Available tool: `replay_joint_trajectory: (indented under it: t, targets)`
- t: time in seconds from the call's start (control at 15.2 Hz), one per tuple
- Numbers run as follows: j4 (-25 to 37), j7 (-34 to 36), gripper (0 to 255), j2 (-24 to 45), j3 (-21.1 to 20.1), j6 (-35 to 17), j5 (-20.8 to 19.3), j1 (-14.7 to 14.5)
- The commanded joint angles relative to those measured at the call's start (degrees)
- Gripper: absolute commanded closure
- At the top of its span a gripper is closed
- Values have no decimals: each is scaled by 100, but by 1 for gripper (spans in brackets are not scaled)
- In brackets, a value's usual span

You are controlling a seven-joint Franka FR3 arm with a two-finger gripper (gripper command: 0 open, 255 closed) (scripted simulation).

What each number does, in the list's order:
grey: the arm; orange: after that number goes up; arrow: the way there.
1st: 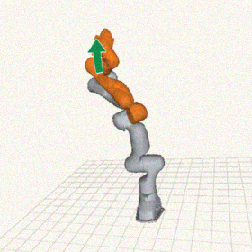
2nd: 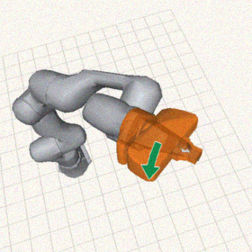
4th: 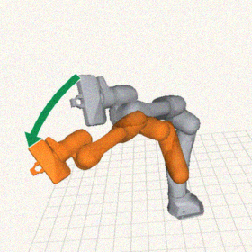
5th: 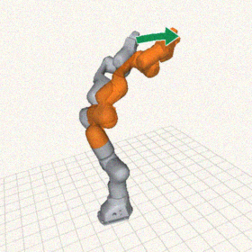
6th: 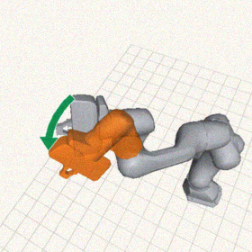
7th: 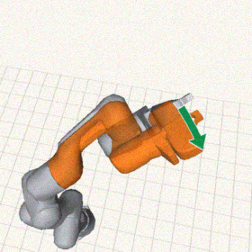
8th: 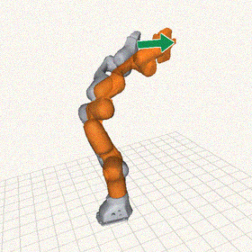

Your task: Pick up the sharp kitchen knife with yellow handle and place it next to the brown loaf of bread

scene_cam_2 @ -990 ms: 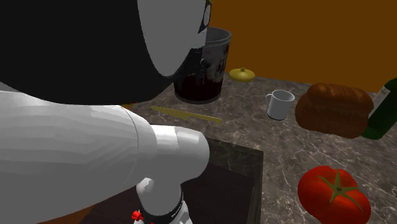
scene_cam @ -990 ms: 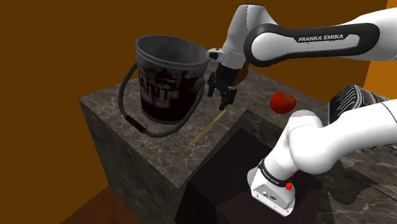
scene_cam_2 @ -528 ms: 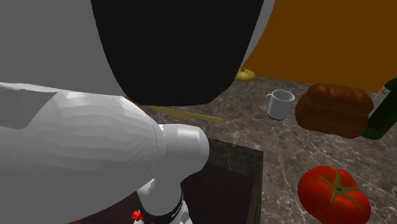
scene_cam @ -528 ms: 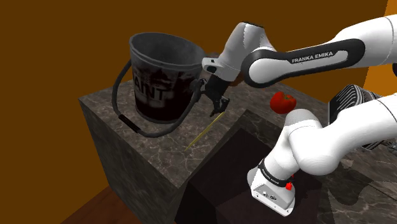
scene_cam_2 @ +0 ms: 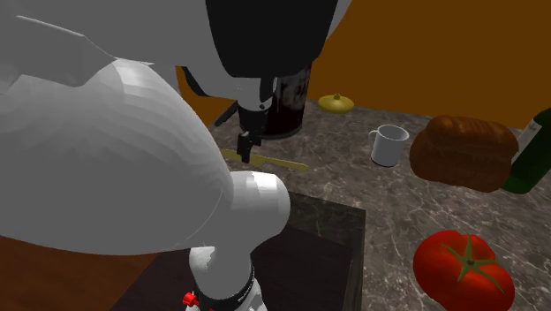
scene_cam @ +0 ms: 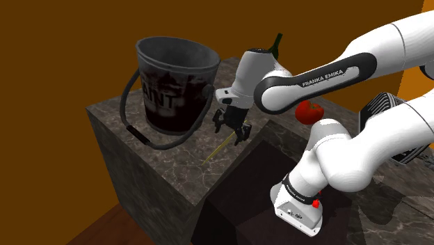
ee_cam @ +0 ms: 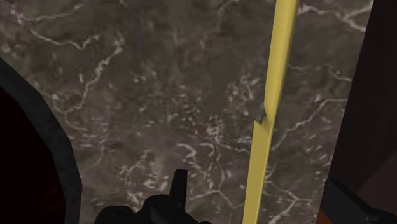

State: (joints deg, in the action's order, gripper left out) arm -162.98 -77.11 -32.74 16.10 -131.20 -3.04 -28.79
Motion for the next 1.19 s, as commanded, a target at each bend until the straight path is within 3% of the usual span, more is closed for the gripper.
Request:
replay_joint_trajectory:
  t: [0.0,0.33,0.4,1.06,1.12]
  targets:
    - [-35,0,0,92,0,-8,6,-20]
    - [-35,-2,0,94,-4,-9,8,-18]
    - [-22,-3,255,78,-4,20,4,-12]
    - [-92,24,255,45,-25,-32,11,-19]
    - [-92,24,0,45,-25,-32,11,-19]
